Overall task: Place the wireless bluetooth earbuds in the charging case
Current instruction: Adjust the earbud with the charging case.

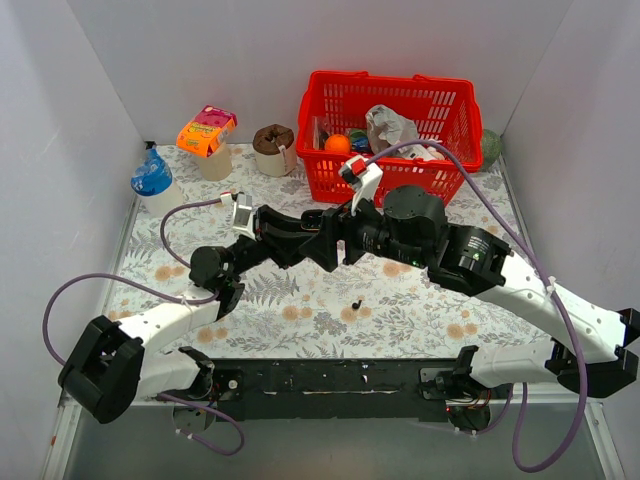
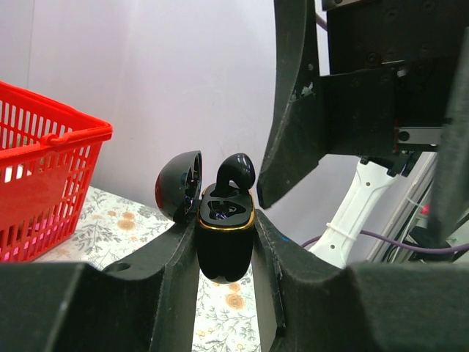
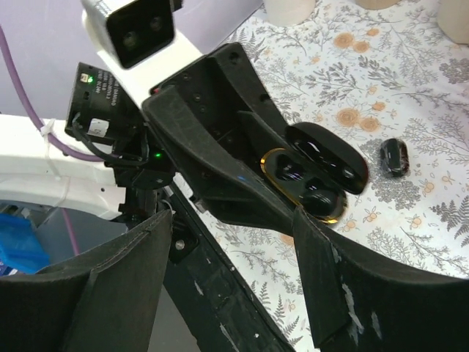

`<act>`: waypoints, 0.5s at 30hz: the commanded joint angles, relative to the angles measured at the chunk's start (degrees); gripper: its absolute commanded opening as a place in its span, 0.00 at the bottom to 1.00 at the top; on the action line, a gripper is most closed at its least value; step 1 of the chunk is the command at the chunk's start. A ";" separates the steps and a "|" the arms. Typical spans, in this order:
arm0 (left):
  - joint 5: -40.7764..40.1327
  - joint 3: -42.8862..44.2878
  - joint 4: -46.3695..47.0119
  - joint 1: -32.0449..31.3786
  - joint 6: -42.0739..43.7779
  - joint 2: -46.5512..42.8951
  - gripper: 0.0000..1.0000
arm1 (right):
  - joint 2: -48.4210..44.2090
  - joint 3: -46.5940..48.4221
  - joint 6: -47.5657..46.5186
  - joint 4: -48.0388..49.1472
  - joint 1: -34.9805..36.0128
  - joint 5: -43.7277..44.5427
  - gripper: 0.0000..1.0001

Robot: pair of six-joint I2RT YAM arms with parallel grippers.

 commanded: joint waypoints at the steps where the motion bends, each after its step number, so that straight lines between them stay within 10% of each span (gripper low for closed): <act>1: 1.53 2.38 1.37 -0.68 -0.34 1.00 0.00 | 0.83 2.73 0.20 3.85 0.64 -2.70 0.75; 15: -0.58 0.71 4.45 -0.68 -1.83 2.05 0.00 | -6.19 2.82 -3.75 6.40 0.64 -0.16 0.93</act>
